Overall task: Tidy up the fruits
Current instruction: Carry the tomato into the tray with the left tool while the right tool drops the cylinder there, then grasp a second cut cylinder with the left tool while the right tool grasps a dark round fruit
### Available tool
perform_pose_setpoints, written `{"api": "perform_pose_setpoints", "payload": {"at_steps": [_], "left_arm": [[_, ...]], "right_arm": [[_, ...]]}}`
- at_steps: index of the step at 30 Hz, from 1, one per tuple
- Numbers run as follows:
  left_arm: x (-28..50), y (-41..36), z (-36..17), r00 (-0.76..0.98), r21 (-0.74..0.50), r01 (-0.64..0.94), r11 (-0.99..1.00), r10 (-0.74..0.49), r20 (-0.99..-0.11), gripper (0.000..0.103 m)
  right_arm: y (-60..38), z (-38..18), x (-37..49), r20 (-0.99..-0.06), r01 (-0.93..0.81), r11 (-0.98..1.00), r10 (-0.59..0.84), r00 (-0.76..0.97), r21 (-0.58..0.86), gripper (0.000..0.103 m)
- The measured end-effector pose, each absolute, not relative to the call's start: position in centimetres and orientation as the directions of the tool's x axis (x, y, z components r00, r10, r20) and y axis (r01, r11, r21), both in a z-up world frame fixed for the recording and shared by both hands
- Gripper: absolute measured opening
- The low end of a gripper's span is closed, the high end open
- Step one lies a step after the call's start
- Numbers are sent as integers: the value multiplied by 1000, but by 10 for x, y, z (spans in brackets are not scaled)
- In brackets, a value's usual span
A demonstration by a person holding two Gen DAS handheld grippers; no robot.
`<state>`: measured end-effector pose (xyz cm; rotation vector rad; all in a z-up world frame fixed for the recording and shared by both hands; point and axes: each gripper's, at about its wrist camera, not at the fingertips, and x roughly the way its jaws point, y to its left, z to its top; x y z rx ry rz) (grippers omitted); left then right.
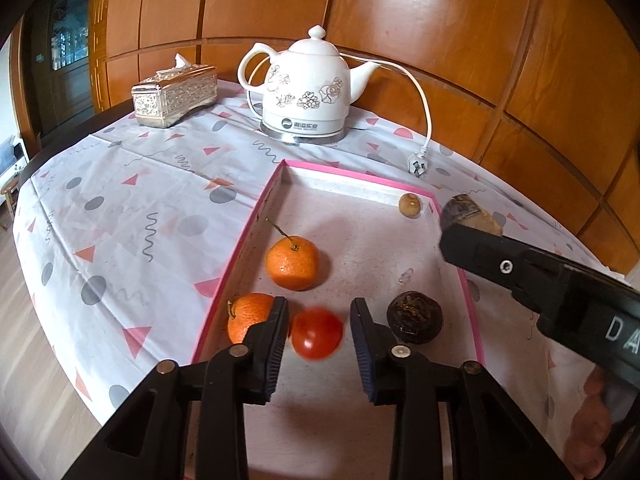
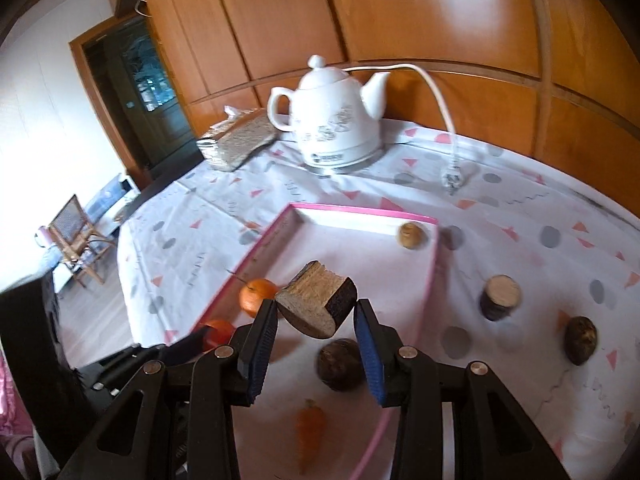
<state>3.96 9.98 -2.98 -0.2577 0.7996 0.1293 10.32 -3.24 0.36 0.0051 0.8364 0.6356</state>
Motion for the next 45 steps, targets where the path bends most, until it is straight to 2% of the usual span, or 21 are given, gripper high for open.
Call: {"api": "perform_pose_setpoints", "payload": {"at_steps": [2, 11, 17, 26, 33, 35, 45], "left_arm": [[39, 101, -29, 693, -183, -217, 959, 20, -721, 43], [37, 100, -27, 694, -189, -218, 958, 15, -720, 43], [36, 93, -23, 706, -187, -196, 963, 7, -708, 43], [41, 61, -21, 703, -162, -104, 981, -42, -710, 43], [47, 34, -18, 700, -139, -25, 990, -82, -710, 46], [50, 26, -17, 700, -134, -3, 991, -94, -708, 47], [74, -15, -16, 674, -136, 102, 985, -169, -719, 48]], "right_arm": [[-30, 3, 104, -690, -520, 812, 535, 487, 263, 41], [-52, -6, 93, -685, -454, 854, 490, 539, 255, 41], [-121, -18, 79, -656, -219, 952, 308, 689, 216, 41], [-220, -55, 70, -716, 70, 983, 75, 694, 170, 41], [-258, -73, 68, -734, 177, 978, -41, 678, 108, 41], [-275, -79, 67, -747, 221, 964, -39, 664, 146, 40], [-281, -80, 68, -747, 241, 965, -83, 660, 106, 40]]}}
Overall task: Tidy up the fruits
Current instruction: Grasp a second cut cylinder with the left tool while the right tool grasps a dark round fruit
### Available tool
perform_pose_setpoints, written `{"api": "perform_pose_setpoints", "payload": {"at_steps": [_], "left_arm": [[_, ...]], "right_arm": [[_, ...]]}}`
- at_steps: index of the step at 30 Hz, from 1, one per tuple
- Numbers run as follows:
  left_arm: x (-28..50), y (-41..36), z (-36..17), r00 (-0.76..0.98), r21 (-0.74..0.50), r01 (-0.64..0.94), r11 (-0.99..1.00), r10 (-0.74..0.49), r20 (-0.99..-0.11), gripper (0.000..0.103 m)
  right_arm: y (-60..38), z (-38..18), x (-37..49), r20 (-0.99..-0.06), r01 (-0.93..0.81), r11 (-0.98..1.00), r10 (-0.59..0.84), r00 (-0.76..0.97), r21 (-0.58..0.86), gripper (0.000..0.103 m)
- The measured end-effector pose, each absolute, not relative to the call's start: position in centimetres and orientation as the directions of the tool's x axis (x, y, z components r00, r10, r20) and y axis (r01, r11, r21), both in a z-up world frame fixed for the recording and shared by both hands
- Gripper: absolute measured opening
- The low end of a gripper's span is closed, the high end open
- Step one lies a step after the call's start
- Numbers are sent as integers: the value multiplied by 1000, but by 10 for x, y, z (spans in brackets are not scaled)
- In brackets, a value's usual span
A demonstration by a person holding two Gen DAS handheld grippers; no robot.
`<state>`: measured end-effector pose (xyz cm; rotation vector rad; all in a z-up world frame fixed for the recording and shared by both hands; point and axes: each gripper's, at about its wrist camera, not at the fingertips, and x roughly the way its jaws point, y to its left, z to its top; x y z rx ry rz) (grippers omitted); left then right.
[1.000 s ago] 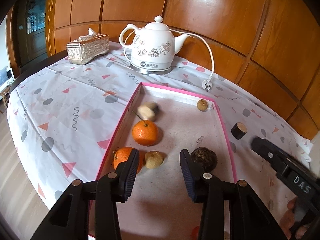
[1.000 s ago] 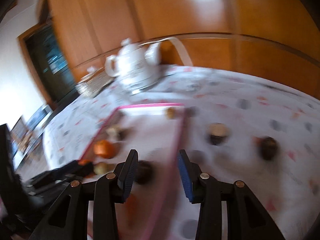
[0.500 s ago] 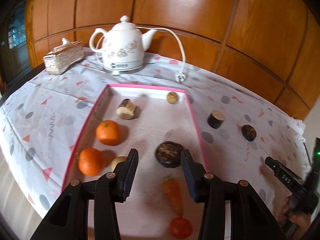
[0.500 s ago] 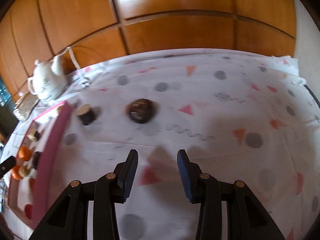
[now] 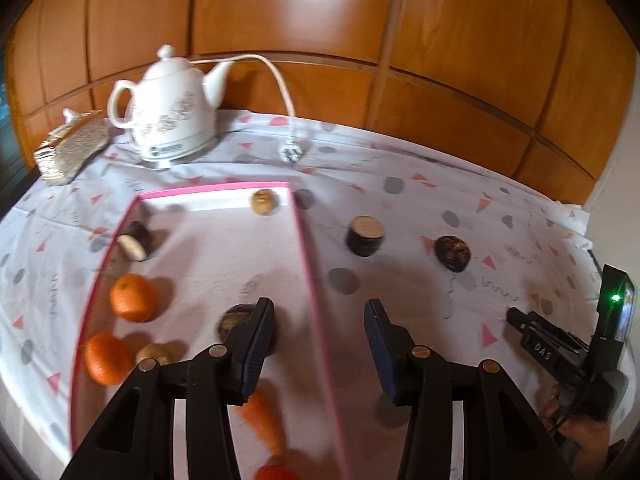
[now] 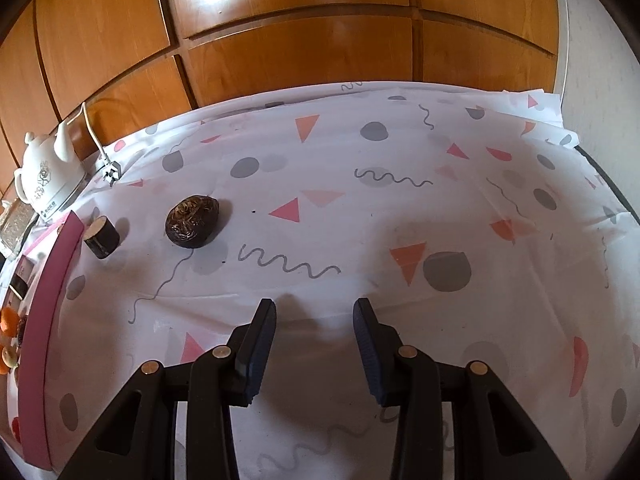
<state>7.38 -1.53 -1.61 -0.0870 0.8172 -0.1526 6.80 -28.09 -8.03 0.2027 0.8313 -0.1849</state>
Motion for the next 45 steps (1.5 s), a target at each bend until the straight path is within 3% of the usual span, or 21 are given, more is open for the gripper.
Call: {"api": "perform_pose_setpoints", "payload": {"at_steps": [10, 24, 29, 39, 41, 42, 45], "left_arm": [[114, -52, -29, 627, -143, 148, 979, -204, -752, 48], [162, -68, -56, 579, -125, 80, 989, -148, -802, 47], [174, -73, -60, 576, -114, 82, 990, -140, -805, 47], [201, -83, -70, 580, -65, 92, 994, -106, -808, 47], [206, -85, -72, 581, -71, 103, 992, -118, -805, 39], [209, -86, -74, 576, -64, 101, 993, -111, -810, 37], [210, -88, -74, 585, -50, 109, 993, -105, -804, 36]], "right_arm": [[-271, -68, 82, -732, 178, 978, -42, 680, 109, 41], [-237, -70, 121, -748, 24, 992, 79, 659, 126, 41], [-225, -70, 136, -743, -23, 993, 99, 662, 112, 52], [-212, -79, 170, -769, -43, 997, 73, 635, 59, 53], [-212, -82, 174, -776, -40, 997, 77, 626, 66, 52], [-212, -83, 176, -778, -38, 997, 73, 624, 63, 47], [-214, -83, 176, -776, -29, 997, 72, 627, 69, 47]]}}
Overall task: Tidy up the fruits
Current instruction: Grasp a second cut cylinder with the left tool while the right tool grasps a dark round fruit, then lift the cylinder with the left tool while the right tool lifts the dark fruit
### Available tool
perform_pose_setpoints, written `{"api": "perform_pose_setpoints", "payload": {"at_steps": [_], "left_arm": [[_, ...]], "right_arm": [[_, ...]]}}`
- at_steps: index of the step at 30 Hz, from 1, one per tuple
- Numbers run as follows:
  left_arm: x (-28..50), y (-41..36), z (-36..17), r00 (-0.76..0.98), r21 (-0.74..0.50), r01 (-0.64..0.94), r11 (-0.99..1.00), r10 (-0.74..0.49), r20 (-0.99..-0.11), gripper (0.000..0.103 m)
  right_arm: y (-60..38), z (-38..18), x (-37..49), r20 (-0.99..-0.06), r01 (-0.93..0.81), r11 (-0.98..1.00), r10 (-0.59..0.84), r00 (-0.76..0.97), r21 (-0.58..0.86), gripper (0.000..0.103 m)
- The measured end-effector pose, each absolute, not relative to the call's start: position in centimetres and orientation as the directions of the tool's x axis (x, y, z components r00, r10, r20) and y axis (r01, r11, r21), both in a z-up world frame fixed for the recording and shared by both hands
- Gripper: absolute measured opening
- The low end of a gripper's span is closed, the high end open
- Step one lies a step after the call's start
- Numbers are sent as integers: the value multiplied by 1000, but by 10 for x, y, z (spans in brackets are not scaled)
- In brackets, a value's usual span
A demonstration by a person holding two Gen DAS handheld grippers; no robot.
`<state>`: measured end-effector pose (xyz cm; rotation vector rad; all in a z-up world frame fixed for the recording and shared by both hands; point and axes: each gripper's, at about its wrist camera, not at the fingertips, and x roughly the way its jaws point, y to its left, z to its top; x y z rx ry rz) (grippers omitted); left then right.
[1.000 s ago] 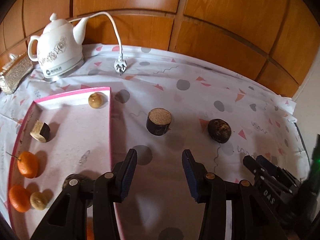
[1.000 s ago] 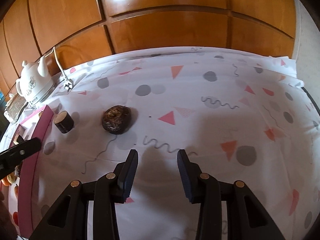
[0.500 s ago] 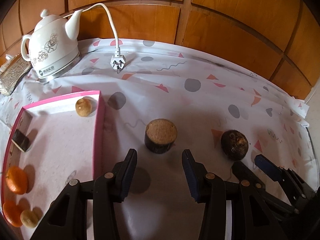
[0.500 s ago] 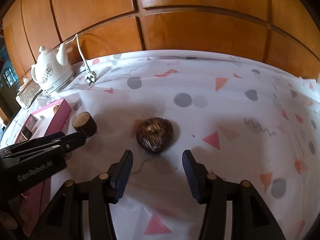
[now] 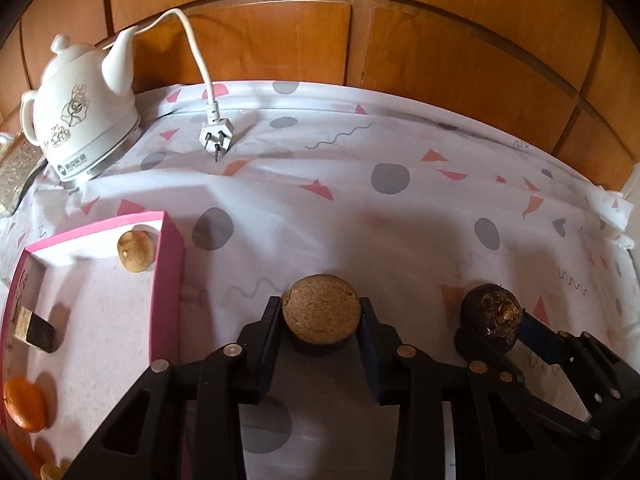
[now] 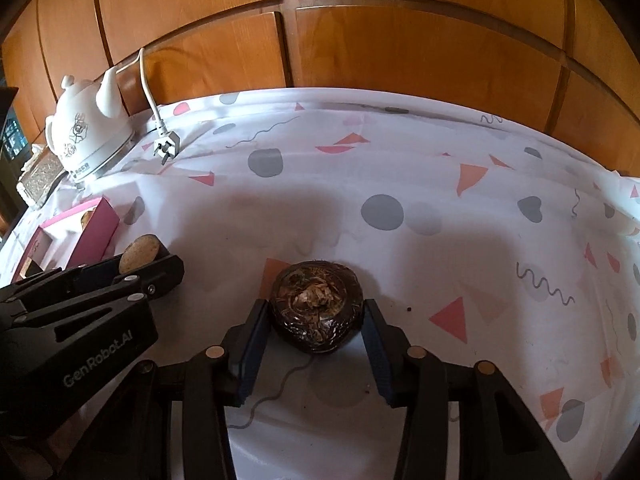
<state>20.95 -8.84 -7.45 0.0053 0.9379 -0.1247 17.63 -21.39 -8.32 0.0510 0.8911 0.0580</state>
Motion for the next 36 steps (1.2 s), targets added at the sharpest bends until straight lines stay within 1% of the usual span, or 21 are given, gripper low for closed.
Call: {"api": "perform_pose_setpoints", "payload": {"at_steps": [6, 14, 24, 32, 36], "left_arm": [[198, -90, -68, 605, -43, 127, 991, -112, -789, 36], [154, -101, -57, 613, -57, 188, 981, -162, -774, 36], [89, -108, -63, 608, -64, 235, 970, -198, -769, 36], [73, -108, -76, 600, -77, 236, 969, -208, -773, 36], [69, -111, -79, 631, -52, 244, 968, -199, -750, 36]], "right_arm": [[-217, -82, 172, -782, -9, 998, 49, 621, 55, 46], [-231, -75, 147, -784, 7, 999, 38, 620, 54, 46], [-243, -67, 94, -779, 33, 998, 27, 626, 61, 46], [-256, -78, 57, -784, 92, 994, -11, 621, 59, 46], [-256, -81, 52, -773, 91, 995, -32, 634, 33, 46]]}}
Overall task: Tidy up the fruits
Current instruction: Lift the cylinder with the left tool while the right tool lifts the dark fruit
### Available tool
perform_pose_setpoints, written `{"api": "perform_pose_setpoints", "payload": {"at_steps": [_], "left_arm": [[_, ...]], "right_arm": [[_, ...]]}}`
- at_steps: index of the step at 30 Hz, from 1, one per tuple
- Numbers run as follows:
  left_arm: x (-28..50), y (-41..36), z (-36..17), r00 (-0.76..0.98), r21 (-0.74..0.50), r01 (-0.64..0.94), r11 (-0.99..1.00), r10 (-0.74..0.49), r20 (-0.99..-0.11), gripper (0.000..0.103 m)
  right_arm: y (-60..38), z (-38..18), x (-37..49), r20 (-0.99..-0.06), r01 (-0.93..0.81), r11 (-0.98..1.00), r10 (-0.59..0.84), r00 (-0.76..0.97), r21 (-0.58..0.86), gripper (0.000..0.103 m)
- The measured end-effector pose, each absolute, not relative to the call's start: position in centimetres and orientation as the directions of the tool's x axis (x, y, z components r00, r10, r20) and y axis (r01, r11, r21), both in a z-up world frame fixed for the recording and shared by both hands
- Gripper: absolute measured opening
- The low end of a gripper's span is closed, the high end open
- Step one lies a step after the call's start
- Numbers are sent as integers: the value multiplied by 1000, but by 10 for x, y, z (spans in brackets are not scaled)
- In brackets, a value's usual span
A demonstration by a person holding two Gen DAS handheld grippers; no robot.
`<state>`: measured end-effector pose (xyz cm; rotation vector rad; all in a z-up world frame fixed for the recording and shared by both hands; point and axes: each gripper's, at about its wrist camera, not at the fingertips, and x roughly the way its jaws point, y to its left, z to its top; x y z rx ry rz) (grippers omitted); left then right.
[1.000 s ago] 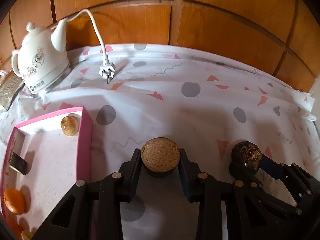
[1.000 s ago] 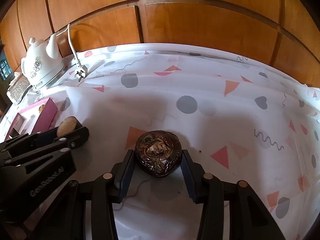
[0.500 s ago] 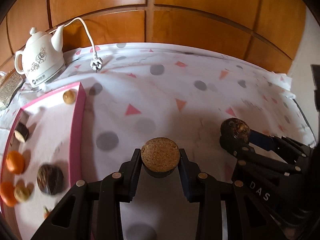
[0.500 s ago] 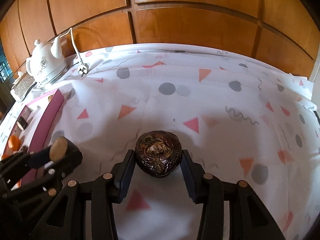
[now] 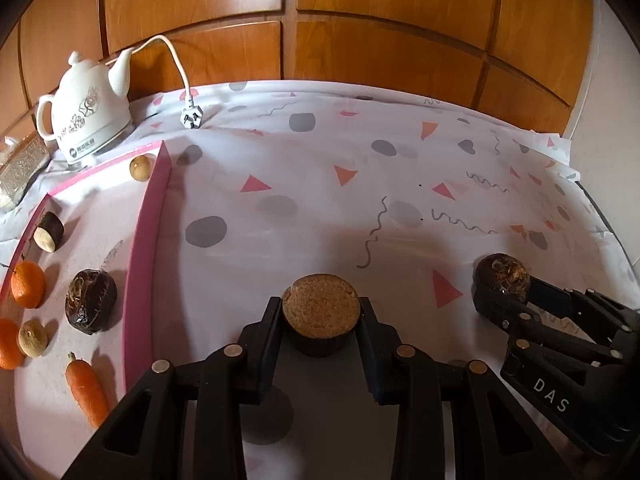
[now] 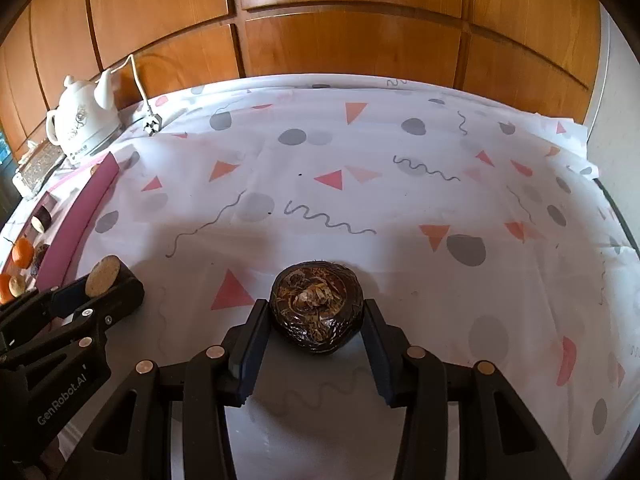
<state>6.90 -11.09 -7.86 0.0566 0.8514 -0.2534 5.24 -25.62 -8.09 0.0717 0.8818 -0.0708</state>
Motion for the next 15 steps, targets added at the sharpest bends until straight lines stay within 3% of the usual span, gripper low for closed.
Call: {"api": "perform_pose_setpoints", "payload": {"at_steps": [15], "left_arm": [[66, -113, -87, 671, -17, 247, 969, -184, -718, 36]], "right_arm": [[-257, -87, 48, -742, 82, 996, -24, 670, 42, 48]]}}
